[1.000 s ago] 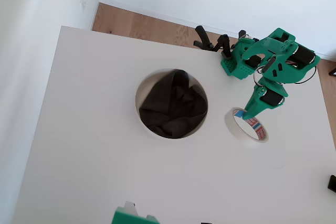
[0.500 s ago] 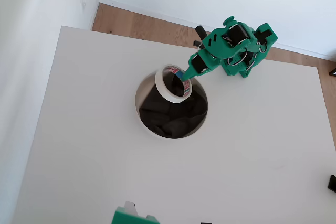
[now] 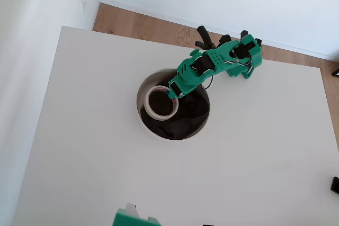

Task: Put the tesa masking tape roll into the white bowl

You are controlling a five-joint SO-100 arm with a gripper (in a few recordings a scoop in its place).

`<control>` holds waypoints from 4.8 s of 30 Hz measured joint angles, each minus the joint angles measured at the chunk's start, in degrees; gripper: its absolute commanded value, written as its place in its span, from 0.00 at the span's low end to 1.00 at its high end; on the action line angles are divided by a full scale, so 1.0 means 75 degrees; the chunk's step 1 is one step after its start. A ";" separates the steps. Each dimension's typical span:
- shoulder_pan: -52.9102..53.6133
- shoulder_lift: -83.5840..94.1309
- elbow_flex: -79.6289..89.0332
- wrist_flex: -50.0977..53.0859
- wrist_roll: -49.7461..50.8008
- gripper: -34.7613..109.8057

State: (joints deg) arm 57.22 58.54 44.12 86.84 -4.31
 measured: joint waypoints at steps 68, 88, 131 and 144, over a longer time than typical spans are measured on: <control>-0.7453 1.1145 0.5520 0.1418 0.0902 0.18; -0.7875 1.6371 1.4145 -0.1418 0.0773 0.18; -0.7676 1.8035 1.6500 -0.1559 0.1078 0.23; -0.7652 1.8035 1.6500 -0.1559 0.1078 0.18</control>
State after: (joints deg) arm -0.18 193.80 167.87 75.15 3.78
